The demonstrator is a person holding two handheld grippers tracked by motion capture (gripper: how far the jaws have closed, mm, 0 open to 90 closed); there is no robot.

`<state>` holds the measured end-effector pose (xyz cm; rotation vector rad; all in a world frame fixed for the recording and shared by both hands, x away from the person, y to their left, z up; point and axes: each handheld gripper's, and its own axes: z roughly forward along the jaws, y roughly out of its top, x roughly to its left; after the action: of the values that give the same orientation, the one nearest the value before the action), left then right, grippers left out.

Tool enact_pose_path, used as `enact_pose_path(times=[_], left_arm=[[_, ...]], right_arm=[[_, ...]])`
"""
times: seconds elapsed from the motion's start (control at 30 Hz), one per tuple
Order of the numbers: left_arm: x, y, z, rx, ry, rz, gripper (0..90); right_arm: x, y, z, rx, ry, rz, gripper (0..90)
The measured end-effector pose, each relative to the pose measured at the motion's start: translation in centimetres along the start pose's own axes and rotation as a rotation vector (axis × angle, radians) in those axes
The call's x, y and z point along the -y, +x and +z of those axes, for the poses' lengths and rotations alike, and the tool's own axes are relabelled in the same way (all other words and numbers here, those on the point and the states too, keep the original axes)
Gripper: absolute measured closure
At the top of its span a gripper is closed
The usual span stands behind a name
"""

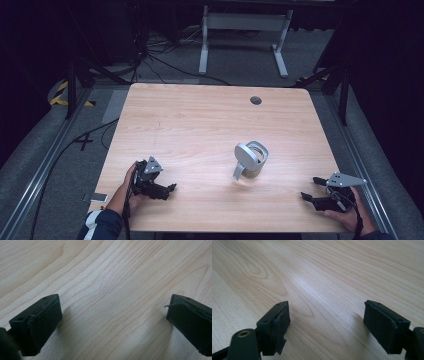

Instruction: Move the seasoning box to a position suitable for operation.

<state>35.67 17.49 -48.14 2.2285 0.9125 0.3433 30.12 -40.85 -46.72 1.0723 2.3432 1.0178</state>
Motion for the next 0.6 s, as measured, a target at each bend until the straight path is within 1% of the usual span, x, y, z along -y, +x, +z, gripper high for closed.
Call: enact_pose_path(times=[0.03, 0.27, 0.37, 0.4, 0.43, 0.47, 0.53, 0.6], left_arm=[[-0.01, 0.06, 0.0, -0.003, -0.003, 0.009, 0.5], [0.03, 0.18, -0.05, 0.005, 0.0, 0.016, 0.4], [0.05, 0.17, -0.07, 0.008, 0.002, 0.014, 0.5], [0.06, 0.17, -0.06, 0.008, 0.0, 0.014, 0.5], [0.05, 0.18, -0.08, 0.008, 0.003, 0.014, 0.5], [0.05, 0.19, -0.08, 0.009, 0.003, 0.015, 0.5], [0.05, 0.19, -0.07, 0.009, 0.003, 0.015, 0.5], [0.05, 0.2, -0.07, 0.009, 0.003, 0.015, 0.5]], right_arm=[[0.0, 0.0, 0.0, 0.0, 0.0, 0.0, 21.0], [-0.07, 0.04, -0.04, 0.003, 0.007, 0.0, 21.9], [-0.11, 0.04, -0.12, 0.0, 0.011, 0.001, 24.8], [-0.14, 0.1, -0.2, -0.001, 0.011, 0.003, 28.6], [-0.14, 0.1, -0.2, -0.001, 0.011, 0.003, 28.6], [-0.15, 0.13, -0.23, -0.002, 0.01, 0.002, 31.0], [-0.25, 0.16, -0.35, -0.007, 0.008, -0.011, 43.5], [-0.35, 0.24, -0.4, -0.022, 0.011, -0.018, 50.8]])
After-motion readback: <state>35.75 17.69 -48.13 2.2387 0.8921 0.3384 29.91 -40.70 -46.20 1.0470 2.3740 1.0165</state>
